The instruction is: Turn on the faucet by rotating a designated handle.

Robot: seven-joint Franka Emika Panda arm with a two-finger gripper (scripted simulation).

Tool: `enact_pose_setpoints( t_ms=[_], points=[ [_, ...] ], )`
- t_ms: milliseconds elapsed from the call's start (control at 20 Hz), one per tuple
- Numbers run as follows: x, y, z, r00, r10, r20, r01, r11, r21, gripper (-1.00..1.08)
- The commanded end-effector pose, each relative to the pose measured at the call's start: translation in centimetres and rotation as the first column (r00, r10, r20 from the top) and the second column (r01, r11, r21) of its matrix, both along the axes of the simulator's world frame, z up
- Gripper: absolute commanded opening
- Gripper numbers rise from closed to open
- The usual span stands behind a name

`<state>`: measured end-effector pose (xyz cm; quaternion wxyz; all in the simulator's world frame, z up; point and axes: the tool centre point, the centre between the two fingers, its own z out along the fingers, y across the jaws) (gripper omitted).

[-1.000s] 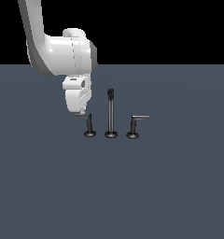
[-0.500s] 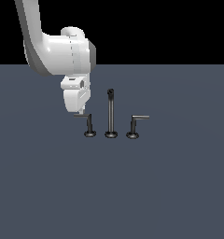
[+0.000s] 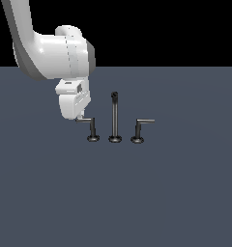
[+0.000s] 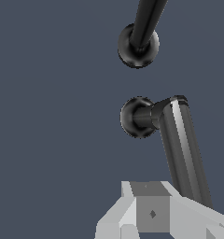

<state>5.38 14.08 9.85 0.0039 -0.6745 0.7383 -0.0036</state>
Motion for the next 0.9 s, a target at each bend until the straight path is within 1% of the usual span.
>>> enact_pose_setpoints(
  t_ms=[0, 800, 850],
  points=[
    [0.0, 0.0, 0.0, 1.000, 0.000, 0.000, 0.000, 1.000, 0.000, -1.00],
    [-5.2, -0.2, 0.0, 1.000, 0.010, -0.010, -0.010, 1.000, 0.000, -1.00],
    [-5.2, -0.2, 0.0, 1.000, 0.010, -0.010, -0.010, 1.000, 0.000, -1.00]
  ],
)
